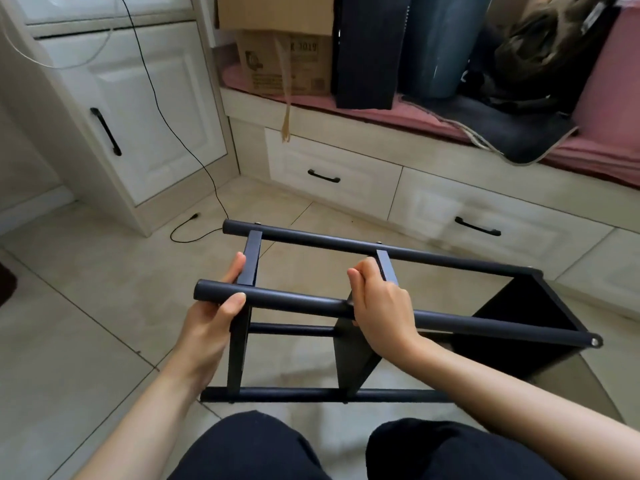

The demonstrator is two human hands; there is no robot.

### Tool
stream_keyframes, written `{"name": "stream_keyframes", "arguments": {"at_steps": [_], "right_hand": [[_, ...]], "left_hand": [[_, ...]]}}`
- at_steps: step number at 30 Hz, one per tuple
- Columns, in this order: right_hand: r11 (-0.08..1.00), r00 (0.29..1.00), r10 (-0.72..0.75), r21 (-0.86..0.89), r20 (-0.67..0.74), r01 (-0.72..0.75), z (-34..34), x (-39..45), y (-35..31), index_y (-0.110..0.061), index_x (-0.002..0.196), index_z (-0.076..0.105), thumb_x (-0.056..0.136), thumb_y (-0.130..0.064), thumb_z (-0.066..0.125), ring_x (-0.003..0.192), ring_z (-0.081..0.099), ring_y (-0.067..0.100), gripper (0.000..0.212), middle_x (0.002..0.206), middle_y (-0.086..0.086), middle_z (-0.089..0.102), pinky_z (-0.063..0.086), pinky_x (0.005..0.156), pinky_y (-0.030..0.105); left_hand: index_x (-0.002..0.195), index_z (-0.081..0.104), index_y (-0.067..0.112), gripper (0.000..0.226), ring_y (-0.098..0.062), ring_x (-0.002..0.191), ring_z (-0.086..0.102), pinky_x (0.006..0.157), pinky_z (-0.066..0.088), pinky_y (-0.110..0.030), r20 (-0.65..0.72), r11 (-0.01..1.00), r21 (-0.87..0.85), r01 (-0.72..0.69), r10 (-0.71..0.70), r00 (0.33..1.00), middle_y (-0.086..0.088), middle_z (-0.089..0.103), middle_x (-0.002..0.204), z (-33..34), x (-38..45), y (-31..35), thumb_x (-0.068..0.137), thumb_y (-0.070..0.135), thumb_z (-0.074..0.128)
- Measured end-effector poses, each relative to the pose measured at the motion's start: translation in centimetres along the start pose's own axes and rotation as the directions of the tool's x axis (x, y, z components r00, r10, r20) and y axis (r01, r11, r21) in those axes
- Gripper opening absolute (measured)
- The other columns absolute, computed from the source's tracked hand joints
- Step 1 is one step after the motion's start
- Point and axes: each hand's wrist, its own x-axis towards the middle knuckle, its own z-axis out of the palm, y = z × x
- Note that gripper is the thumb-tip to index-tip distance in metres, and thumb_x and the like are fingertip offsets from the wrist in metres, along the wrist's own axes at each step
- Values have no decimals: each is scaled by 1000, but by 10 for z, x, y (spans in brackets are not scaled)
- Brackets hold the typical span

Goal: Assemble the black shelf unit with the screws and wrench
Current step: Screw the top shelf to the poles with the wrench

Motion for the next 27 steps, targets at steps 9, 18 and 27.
{"name": "stream_keyframes", "arguments": {"at_steps": [9,18,27], "right_hand": [[995,996,-83,-53,-43,81,25,-6,3,-10,97,53,103,-44,21,39,48,26,47,52,-2,51,45,43,38],[992,997,-72,-101,36,75,33,-23,18,-3,100,56,105,-33,37,44,50,39,37,52,9,56,39,47,38],[988,990,-57,-136,127,74,41,-33,25,-4,105,55,106,-31,38,48,54,38,32,57,8,59,43,50,40]], "left_hand": [[137,57,48,53,-11,135,52,117,32,-44,-23,991,-129,40,-44,999,12,57,144,-15,-3,-35,87,31,58],[146,48,45,56,-16,140,48,114,34,-49,140,967,-183,179,-155,978,4,51,152,-33,-24,-78,97,20,60],[121,70,44,66,-9,120,64,107,47,-30,20,968,-9,250,-250,968,6,67,132,-37,-34,-83,59,41,93]]}}
